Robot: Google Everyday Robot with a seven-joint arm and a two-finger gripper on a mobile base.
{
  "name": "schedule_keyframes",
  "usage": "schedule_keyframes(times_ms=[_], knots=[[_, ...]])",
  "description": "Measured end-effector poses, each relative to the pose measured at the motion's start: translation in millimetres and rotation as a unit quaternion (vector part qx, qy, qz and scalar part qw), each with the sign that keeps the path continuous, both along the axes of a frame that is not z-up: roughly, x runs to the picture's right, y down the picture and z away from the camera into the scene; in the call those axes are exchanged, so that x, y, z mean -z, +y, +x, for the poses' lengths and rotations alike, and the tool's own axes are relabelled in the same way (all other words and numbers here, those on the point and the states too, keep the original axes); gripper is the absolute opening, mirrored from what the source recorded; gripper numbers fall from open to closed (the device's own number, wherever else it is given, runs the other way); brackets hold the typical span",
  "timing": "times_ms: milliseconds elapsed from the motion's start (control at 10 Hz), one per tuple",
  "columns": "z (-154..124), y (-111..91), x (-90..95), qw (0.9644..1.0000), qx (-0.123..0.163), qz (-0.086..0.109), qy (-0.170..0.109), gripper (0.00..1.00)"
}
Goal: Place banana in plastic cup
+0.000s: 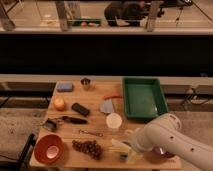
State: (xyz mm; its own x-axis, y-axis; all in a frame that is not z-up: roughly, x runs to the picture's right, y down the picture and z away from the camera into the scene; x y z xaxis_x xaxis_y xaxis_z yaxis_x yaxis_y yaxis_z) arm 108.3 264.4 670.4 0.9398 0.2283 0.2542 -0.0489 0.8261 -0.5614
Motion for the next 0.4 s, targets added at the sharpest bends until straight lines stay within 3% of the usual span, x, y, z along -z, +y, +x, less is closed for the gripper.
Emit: schedule_keyframes(times_ms=[400], knots=[[1, -25, 23.1, 0.9993, 0.003, 0.034, 0.017, 0.8]])
